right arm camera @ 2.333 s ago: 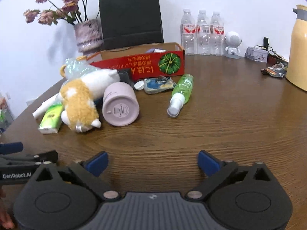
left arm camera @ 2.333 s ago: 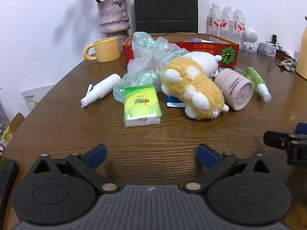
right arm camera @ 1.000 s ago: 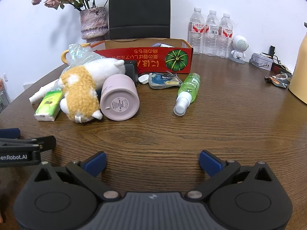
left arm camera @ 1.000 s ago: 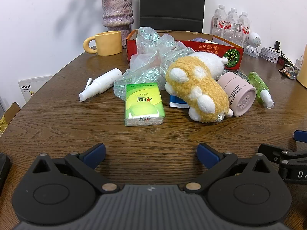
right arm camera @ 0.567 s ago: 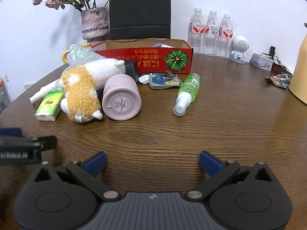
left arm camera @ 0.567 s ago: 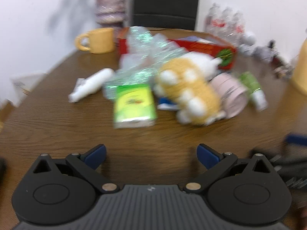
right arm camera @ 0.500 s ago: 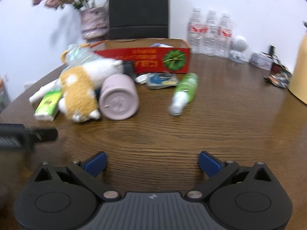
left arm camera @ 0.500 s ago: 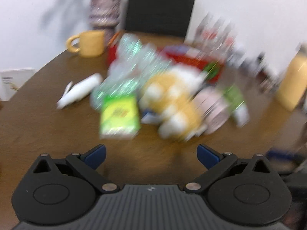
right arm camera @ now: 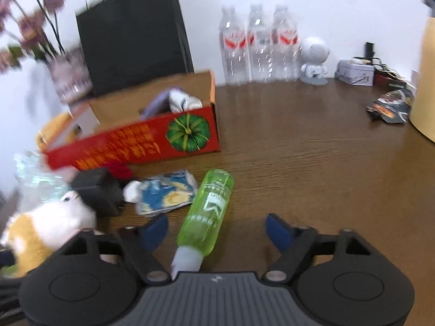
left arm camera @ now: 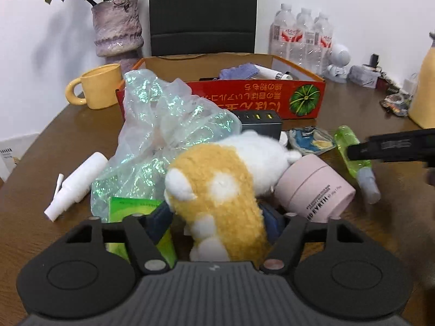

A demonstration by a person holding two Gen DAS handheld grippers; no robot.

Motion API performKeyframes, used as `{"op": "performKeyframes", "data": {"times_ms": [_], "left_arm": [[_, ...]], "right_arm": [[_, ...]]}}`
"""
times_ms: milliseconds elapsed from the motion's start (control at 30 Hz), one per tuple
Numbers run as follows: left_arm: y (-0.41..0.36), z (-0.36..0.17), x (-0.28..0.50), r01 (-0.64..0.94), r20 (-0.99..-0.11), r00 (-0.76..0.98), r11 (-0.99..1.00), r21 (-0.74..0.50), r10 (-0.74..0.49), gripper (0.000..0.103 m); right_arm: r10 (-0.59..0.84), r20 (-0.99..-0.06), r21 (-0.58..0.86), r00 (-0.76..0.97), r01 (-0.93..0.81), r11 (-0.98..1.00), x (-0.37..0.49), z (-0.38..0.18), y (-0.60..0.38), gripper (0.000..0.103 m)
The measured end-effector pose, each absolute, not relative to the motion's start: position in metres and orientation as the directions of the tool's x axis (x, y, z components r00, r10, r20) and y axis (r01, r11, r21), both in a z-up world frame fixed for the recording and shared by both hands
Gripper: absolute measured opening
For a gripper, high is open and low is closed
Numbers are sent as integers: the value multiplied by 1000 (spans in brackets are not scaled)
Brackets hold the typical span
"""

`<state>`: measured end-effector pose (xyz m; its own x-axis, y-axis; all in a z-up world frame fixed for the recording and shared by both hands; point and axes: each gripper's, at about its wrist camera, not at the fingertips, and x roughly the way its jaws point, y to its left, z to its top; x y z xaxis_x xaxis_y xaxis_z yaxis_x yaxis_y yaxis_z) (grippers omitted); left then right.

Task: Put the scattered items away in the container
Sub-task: 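Grasp the yellow-white plush toy with the left tool while the right tool grasps the green spray bottle, then lower the plush toy and green bottle into the box and open both tools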

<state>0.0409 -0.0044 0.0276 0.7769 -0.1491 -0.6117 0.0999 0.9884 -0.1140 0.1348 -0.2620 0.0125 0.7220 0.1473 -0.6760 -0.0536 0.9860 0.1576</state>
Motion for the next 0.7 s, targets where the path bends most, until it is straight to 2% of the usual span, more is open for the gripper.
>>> {"op": "performKeyframes", "data": {"times_ms": [33, 67, 133, 200, 333, 433, 533, 633, 700], "left_arm": [[-5, 27, 43, 103, -614, 775, 988, -111, -150, 63], [-5, 26, 45, 106, -617, 773, 988, -108, -150, 61], [-4, 25, 48, 115, -617, 771, 987, -108, -157, 58], [5, 40, 41, 145, -572, 794, 978, -151, -206, 58], [12, 75, 38, 181, -498, 836, 972, -149, -231, 56], [22, 113, 60, 230, -445, 847, 955, -189, -292, 56], [25, 149, 101, 246, -415, 864, 958, -148, -286, 56], [26, 170, 159, 219, -433, 871, 973, -77, -231, 56], [30, 170, 207, 170, -479, 860, 984, -53, -175, 56]], "right_arm": [[144, -696, 143, 704, -61, 988, 144, 9, -259, 53], [158, -707, 141, 689, -82, 987, 150, 6, -255, 36], [146, -706, 104, 693, -102, 989, 148, 6, -248, 31], [153, -697, 92, 700, -124, 988, 140, 9, -246, 31], [218, -665, 135, 714, -172, 976, 122, 22, -253, 30], [262, -613, 141, 745, -223, 964, 122, 54, -250, 30], [300, -566, 121, 768, -282, 952, 131, 87, -240, 30], [319, -532, 70, 784, -335, 940, 156, 117, -219, 30], [344, -518, 59, 783, -368, 928, 179, 136, -206, 30]]}}
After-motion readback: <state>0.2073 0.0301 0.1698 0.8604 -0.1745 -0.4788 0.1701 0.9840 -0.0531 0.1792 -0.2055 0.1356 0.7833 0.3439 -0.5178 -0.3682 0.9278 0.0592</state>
